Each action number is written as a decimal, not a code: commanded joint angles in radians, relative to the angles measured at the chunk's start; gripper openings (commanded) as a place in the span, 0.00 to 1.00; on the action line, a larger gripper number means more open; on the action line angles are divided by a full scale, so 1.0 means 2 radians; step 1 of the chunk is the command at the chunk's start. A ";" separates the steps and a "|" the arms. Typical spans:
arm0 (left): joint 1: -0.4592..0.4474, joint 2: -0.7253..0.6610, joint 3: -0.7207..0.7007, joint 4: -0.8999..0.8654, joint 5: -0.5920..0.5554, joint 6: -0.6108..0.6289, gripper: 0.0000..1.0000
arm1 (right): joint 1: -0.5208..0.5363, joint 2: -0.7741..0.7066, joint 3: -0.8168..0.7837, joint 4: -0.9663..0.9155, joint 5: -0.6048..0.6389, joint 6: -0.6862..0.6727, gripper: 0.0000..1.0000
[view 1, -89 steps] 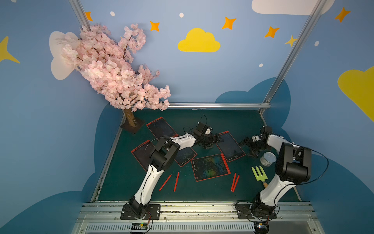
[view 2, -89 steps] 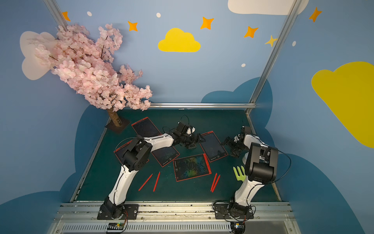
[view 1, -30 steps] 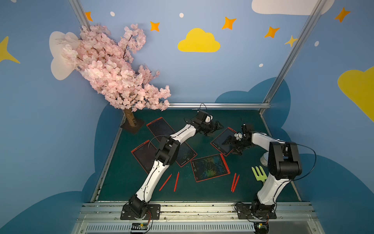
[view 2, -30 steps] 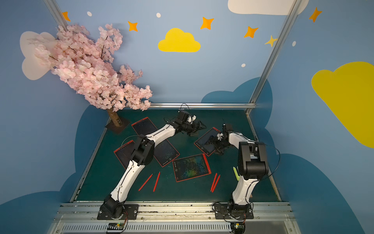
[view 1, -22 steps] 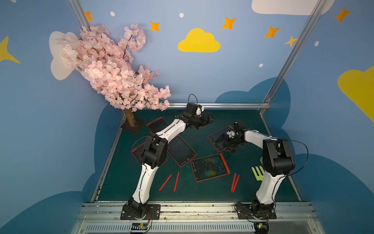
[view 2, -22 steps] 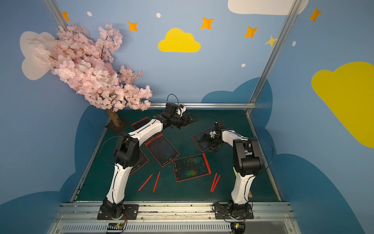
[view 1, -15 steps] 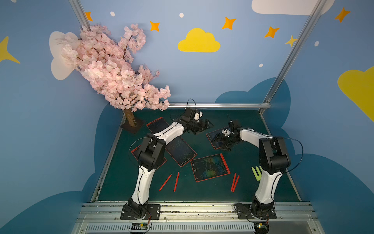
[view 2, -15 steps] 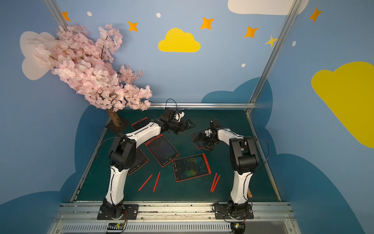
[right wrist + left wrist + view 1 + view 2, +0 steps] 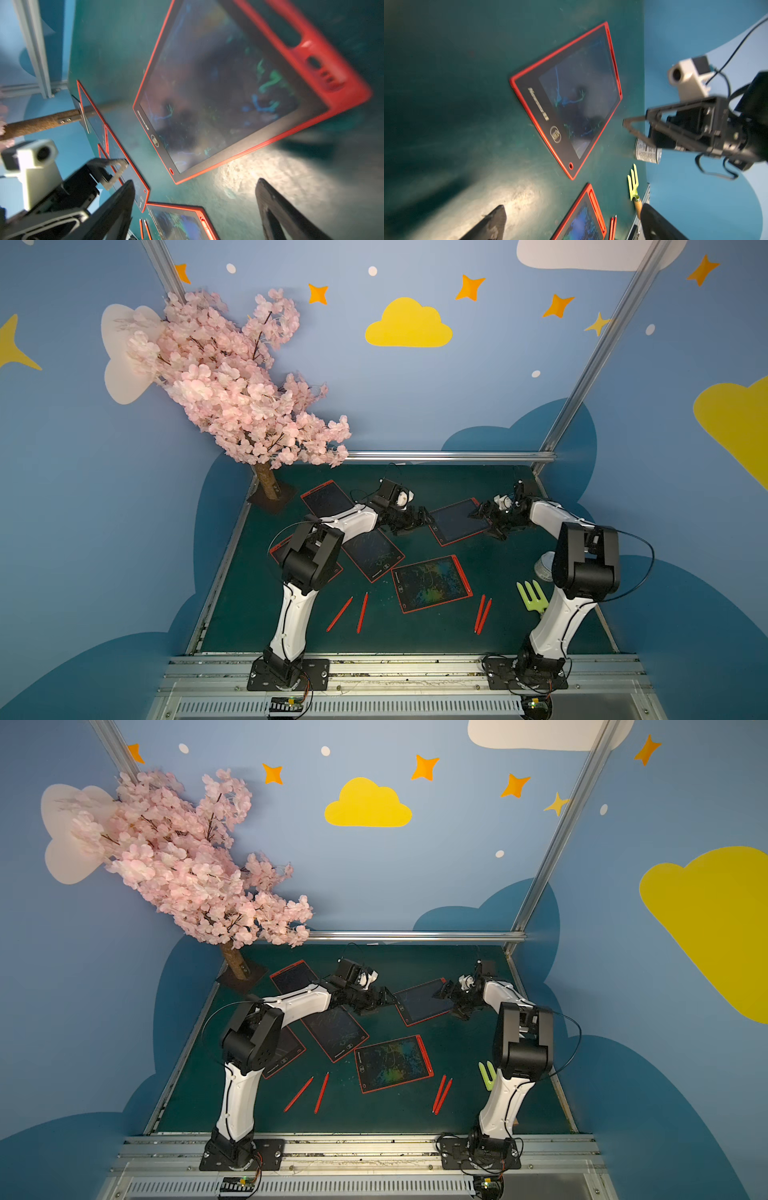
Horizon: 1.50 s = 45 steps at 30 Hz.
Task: Place the stylus back onto the writing tablet
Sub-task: Move the writing tablet to the center of the board.
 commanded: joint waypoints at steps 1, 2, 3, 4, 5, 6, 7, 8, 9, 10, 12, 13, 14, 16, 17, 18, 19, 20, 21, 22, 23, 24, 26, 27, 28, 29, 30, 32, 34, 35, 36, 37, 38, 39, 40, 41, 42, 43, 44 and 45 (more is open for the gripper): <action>-0.005 -0.032 -0.007 0.003 0.010 0.043 0.99 | -0.016 0.026 0.039 -0.010 -0.005 -0.017 0.90; -0.006 -0.035 -0.009 0.003 0.016 0.046 0.99 | -0.020 0.034 0.051 -0.015 -0.003 -0.018 0.91; -0.007 -0.037 -0.012 0.002 0.020 0.051 0.99 | -0.024 0.043 0.064 -0.019 0.000 -0.018 0.90; -0.009 -0.040 -0.013 -0.002 0.021 0.057 0.99 | -0.027 0.052 0.077 -0.022 0.005 -0.019 0.91; -0.011 -0.042 -0.012 -0.007 0.020 0.063 0.99 | -0.030 0.060 0.089 -0.025 0.008 -0.019 0.91; -0.014 -0.044 -0.012 -0.012 0.020 0.070 0.99 | -0.034 0.071 0.103 -0.030 0.011 -0.019 0.91; -0.018 -0.047 -0.013 -0.019 0.018 0.076 0.99 | -0.037 0.081 0.119 -0.036 0.013 -0.018 0.92; -0.020 -0.049 -0.013 -0.023 0.016 0.079 0.99 | -0.039 0.091 0.132 -0.040 0.015 -0.018 0.93; -0.023 -0.051 -0.014 -0.025 0.015 0.080 0.99 | -0.041 0.102 0.146 -0.043 0.018 -0.019 0.93; -0.024 -0.051 -0.014 -0.025 0.019 0.077 0.99 | -0.043 0.113 0.161 -0.049 0.018 -0.020 0.94; -0.026 -0.053 -0.016 -0.024 0.023 0.071 0.99 | -0.046 0.132 0.187 -0.060 0.021 -0.021 0.95; -0.027 -0.056 -0.017 -0.021 0.025 0.069 0.99 | -0.047 0.141 0.200 -0.065 0.022 -0.023 0.96; -0.028 -0.057 -0.019 -0.020 0.025 0.069 0.99 | -0.046 0.148 0.208 -0.068 0.021 -0.024 0.96; -0.028 -0.061 -0.020 -0.021 0.023 0.070 0.99 | -0.046 0.165 0.227 -0.078 0.019 -0.024 0.97; -0.029 -0.062 -0.021 -0.022 0.023 0.071 0.99 | -0.045 0.170 0.231 -0.080 0.015 -0.025 0.97; -0.029 -0.063 -0.019 -0.024 0.023 0.073 0.99 | -0.044 0.175 0.234 -0.078 0.009 -0.027 0.97; -0.029 -0.063 -0.016 -0.030 0.023 0.077 0.99 | -0.044 0.180 0.237 -0.077 0.005 -0.025 0.97; -0.029 -0.063 -0.012 -0.036 0.021 0.080 0.99 | -0.041 0.185 0.241 -0.079 0.003 -0.024 0.97; -0.028 -0.063 -0.008 -0.042 0.021 0.083 0.99 | -0.039 0.190 0.247 -0.085 0.004 -0.025 0.97; -0.028 -0.064 -0.005 -0.046 0.021 0.084 0.99 | -0.036 0.192 0.249 -0.088 0.006 -0.026 0.97; -0.028 -0.064 -0.002 -0.048 0.021 0.086 0.99 | -0.033 0.194 0.251 -0.089 0.008 -0.026 0.97; -0.027 -0.066 -0.001 -0.050 0.021 0.086 0.99 | -0.029 0.196 0.253 -0.092 0.012 -0.028 0.97; -0.025 -0.069 0.001 -0.051 0.021 0.087 0.99 | -0.022 0.200 0.259 -0.104 0.017 -0.032 0.97; -0.024 -0.071 0.001 -0.052 0.020 0.088 0.99 | -0.018 0.201 0.260 -0.108 0.019 -0.035 0.97; -0.022 -0.072 0.001 -0.053 0.019 0.088 0.99 | -0.013 0.200 0.260 -0.111 0.021 -0.037 0.97; -0.020 -0.073 0.001 -0.053 0.019 0.089 0.99 | -0.008 0.200 0.260 -0.116 0.024 -0.041 0.97; -0.017 -0.073 0.001 -0.053 0.021 0.089 0.99 | -0.003 0.200 0.260 -0.122 0.027 -0.045 0.97; -0.009 -0.074 0.001 -0.054 0.025 0.092 0.99 | 0.006 0.195 0.250 -0.126 0.032 -0.050 0.97; -0.001 -0.077 0.002 -0.059 0.029 0.099 0.99 | 0.016 0.184 0.233 -0.124 0.036 -0.053 0.97; 0.003 -0.079 0.004 -0.064 0.028 0.107 0.99 | 0.020 0.177 0.221 -0.121 0.038 -0.054 0.97; 0.005 -0.082 0.008 -0.072 0.027 0.117 0.99 | 0.025 0.168 0.208 -0.116 0.039 -0.054 0.97; 0.008 -0.084 0.013 -0.081 0.026 0.126 0.99 | 0.029 0.160 0.196 -0.113 0.039 -0.056 0.97; 0.010 -0.085 0.020 -0.091 0.023 0.134 0.99 | 0.034 0.152 0.183 -0.110 0.041 -0.057 0.97; 0.013 -0.087 0.023 -0.099 0.022 0.137 0.99 | 0.040 0.144 0.171 -0.109 0.043 -0.059 0.96; 0.016 -0.090 0.024 -0.099 0.022 0.138 0.99 | 0.046 0.137 0.162 -0.110 0.046 -0.060 0.96; 0.019 -0.095 0.022 -0.098 0.023 0.138 1.00 | 0.051 0.128 0.150 -0.110 0.050 -0.061 0.96; 0.021 -0.099 0.021 -0.096 0.023 0.138 0.99 | 0.056 0.120 0.138 -0.108 0.054 -0.060 0.95; 0.022 -0.102 0.021 -0.099 0.022 0.140 0.99 | 0.061 0.110 0.122 -0.105 0.059 -0.056 0.95; 0.023 -0.104 0.023 -0.104 0.022 0.142 0.99 | 0.065 0.097 0.105 -0.097 0.060 -0.051 0.94; 0.024 -0.106 0.026 -0.110 0.022 0.143 0.99 | 0.067 0.087 0.089 -0.089 0.060 -0.046 0.94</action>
